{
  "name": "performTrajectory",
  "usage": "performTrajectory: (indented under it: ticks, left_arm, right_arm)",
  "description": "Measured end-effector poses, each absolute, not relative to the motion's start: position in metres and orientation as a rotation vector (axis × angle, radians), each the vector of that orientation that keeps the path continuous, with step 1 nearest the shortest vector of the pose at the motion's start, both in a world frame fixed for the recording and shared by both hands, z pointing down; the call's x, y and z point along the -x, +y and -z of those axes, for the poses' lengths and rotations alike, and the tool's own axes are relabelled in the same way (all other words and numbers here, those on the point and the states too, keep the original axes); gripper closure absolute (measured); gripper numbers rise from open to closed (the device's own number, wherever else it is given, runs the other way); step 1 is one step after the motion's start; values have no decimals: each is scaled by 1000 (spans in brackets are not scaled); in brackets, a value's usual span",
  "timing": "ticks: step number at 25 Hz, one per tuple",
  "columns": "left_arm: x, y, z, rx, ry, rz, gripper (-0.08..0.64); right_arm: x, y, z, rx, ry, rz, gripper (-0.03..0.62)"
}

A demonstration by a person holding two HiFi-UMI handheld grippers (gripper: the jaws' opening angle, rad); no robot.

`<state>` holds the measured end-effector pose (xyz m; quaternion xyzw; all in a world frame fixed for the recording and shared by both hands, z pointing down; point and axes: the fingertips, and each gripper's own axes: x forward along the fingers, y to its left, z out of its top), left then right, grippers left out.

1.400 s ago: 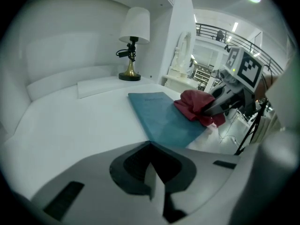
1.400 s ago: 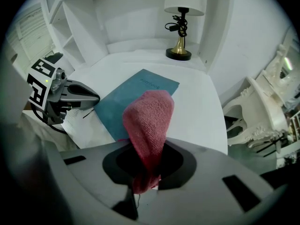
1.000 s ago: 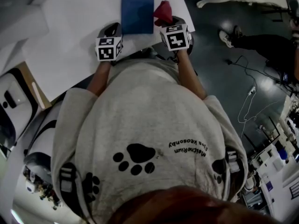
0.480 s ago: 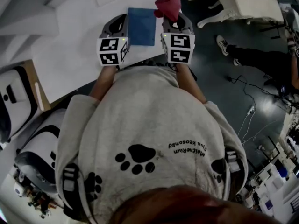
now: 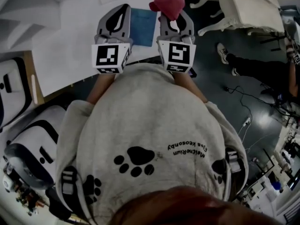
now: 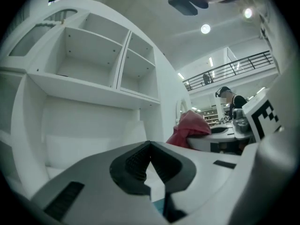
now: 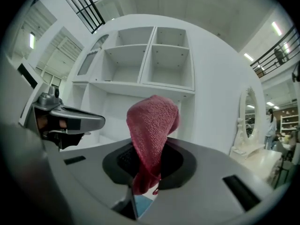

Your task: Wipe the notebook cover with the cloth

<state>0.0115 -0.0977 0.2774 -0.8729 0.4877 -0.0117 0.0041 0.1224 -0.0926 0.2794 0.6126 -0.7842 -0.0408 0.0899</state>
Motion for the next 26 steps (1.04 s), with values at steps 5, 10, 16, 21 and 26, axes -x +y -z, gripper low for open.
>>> performTrajectory:
  ticks: [5, 10, 16, 21, 26]
  left_arm:
    - [-24, -84, -280, 2732, 1556, 31, 549]
    - [-31, -72, -283, 2724, 1592, 33, 549]
    - [-37, -74, -286, 2703, 1609, 47, 549]
    - [-37, -79, -293, 2705, 1615, 46, 549]
    - [-38, -82, -298, 2715, 1622, 45, 549]
  right_arm:
    - [-116, -80, -280, -1742, -2392, 153, 520]
    - [-117, -71, -286, -1693, -2423, 139, 520]
    - [-119, -75, -287, -1658, -2454, 153, 520]
    - [-118, -80, -288, -1645, -2465, 176, 520]
    - [-117, -80, -295, -1621, -2467, 177, 520]
